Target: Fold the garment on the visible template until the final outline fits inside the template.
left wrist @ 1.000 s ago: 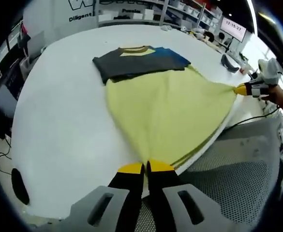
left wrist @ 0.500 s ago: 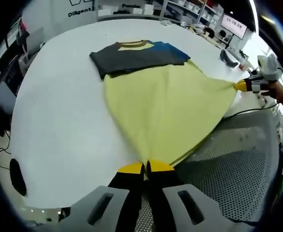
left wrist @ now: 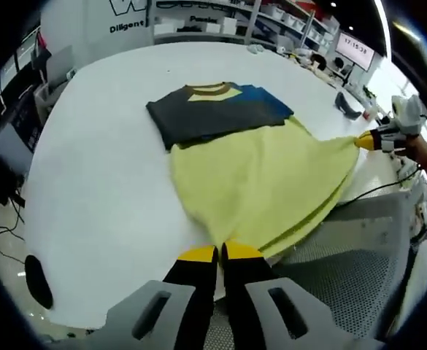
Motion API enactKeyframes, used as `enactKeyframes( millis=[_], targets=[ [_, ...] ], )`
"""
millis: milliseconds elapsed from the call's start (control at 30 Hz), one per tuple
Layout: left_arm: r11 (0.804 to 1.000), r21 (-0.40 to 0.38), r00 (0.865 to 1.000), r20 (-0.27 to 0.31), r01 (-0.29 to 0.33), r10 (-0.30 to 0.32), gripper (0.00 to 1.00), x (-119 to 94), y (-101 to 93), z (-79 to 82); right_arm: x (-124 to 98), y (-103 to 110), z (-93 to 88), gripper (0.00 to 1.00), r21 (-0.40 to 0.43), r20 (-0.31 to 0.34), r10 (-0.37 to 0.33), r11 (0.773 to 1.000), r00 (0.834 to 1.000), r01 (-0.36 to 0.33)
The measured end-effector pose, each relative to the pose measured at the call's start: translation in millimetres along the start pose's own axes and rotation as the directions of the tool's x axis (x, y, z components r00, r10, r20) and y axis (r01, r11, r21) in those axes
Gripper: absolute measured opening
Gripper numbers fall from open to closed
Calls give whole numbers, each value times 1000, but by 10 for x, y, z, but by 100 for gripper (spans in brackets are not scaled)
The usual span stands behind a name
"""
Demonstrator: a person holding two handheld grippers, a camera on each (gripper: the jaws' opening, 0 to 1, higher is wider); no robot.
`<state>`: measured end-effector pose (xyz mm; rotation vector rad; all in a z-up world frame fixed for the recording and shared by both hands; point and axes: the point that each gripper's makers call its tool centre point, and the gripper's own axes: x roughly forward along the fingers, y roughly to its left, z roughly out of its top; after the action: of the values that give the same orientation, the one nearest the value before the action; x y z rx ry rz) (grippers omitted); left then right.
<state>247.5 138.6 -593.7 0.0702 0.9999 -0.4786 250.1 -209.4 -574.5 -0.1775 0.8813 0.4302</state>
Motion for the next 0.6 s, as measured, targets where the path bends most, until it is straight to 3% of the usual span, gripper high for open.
enactKeyframes(
  millis=[433,500,600],
  targets=[
    [999,-5,995,90,-46,47,1,72,274,735,149,-222,596,0,-67,79,-28,997,996,34],
    [996,-31,989,116,-84,87,1,111,376,945,211,-287,748,0,-75,105,-31,996,994,39],
    [994,-39,986,127,-106,110,1,142,429,1083,289,-355,876,0,-57,123,-45,997,991,52]
  ],
)
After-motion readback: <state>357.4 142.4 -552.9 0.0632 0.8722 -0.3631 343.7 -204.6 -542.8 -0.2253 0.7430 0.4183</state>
